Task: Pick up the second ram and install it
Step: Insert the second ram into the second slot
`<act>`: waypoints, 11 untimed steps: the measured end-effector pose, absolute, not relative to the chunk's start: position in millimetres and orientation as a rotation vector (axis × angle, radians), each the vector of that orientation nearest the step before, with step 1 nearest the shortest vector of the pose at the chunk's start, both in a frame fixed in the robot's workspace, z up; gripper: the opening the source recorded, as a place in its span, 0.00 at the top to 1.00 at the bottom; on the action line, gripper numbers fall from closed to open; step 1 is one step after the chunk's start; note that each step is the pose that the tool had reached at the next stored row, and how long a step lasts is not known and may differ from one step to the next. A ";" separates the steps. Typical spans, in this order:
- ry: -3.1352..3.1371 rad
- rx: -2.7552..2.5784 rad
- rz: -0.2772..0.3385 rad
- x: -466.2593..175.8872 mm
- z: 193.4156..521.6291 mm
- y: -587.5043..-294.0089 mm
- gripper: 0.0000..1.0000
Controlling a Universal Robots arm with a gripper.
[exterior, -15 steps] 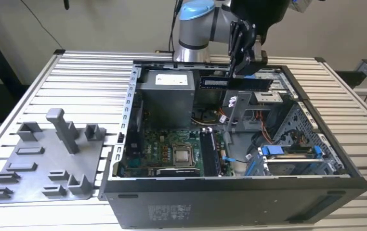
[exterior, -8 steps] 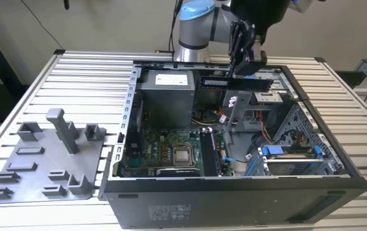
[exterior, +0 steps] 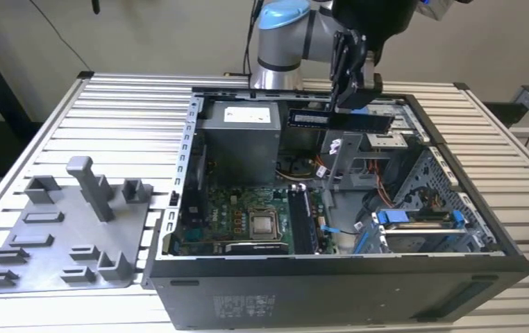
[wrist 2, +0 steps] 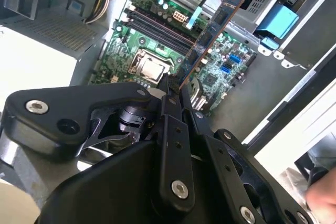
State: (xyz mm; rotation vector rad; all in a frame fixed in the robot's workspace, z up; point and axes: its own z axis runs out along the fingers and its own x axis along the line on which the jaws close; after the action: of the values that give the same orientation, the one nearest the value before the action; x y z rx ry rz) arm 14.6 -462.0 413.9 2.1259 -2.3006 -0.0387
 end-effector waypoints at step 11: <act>-2.368 2.052 -0.039 14.6 412.2 -462.0 0.86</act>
State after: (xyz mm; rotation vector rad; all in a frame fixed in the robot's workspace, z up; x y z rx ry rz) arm 14.6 -462.0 412.2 2.0519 -2.3676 -0.0389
